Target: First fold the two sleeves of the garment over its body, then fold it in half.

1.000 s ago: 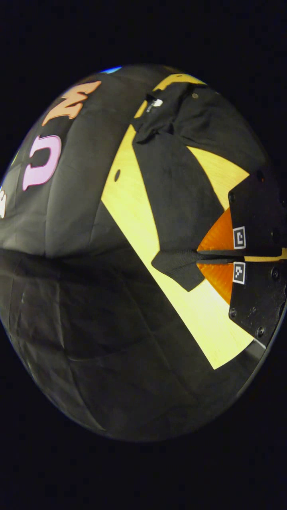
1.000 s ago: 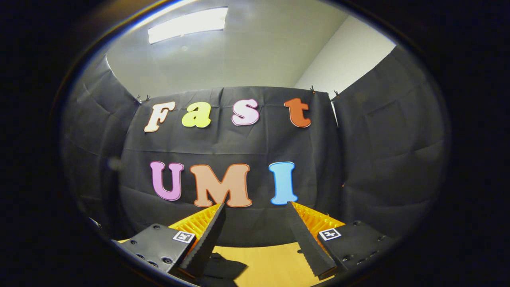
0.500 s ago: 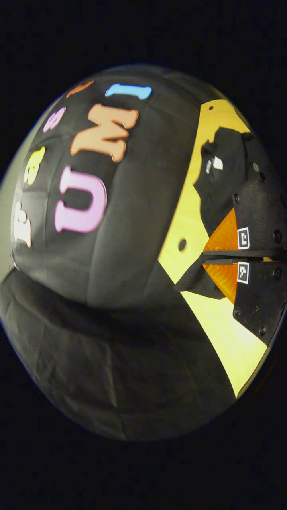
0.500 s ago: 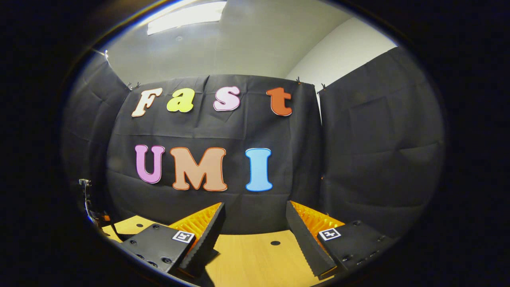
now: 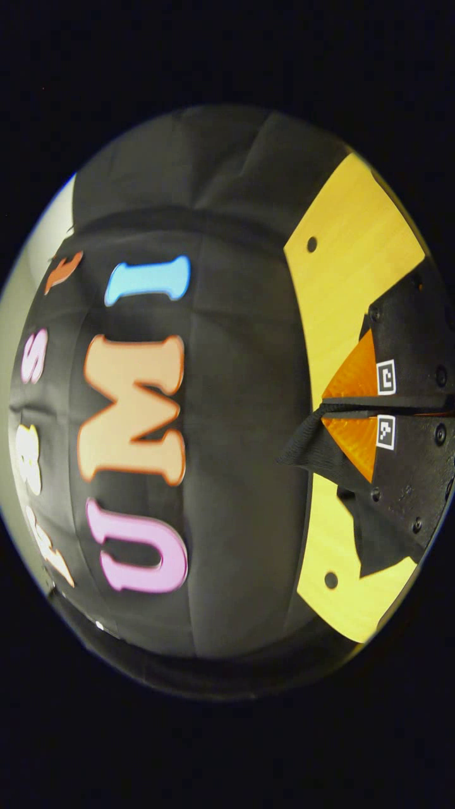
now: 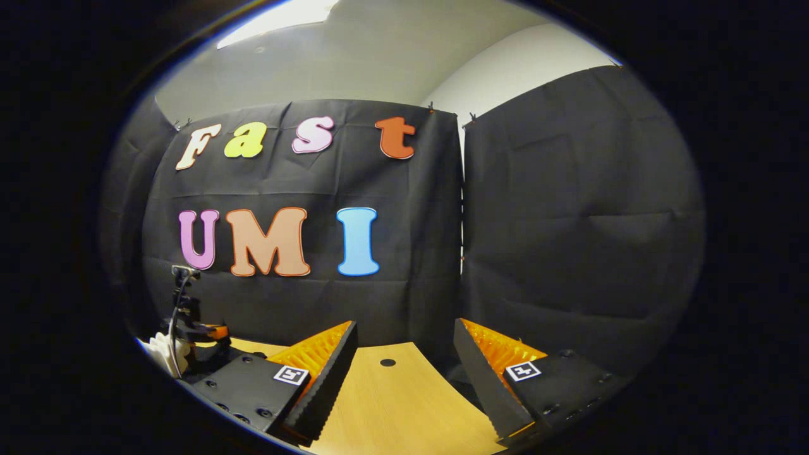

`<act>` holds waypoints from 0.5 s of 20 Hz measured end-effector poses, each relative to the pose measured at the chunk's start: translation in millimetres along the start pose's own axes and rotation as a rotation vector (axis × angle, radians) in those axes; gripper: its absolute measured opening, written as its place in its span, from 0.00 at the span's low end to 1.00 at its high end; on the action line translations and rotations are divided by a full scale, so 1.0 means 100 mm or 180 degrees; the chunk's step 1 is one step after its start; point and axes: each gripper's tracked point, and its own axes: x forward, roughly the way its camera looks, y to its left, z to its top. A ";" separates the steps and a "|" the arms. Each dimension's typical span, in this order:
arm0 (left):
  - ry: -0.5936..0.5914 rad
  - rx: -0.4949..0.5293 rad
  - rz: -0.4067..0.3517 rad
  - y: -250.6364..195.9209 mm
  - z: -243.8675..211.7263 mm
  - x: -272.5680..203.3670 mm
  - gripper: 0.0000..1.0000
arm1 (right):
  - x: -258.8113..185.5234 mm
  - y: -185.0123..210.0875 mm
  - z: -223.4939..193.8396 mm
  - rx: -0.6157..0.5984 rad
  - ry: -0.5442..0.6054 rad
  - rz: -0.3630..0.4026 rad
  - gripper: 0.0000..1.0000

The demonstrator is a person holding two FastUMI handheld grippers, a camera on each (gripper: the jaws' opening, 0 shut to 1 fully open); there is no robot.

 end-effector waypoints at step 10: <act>0.0009 0.0071 -0.0231 -0.42 -0.25 -0.61 0.92 | -0.01 0.42 -0.50 -0.0101 0.0228 0.0355 0.97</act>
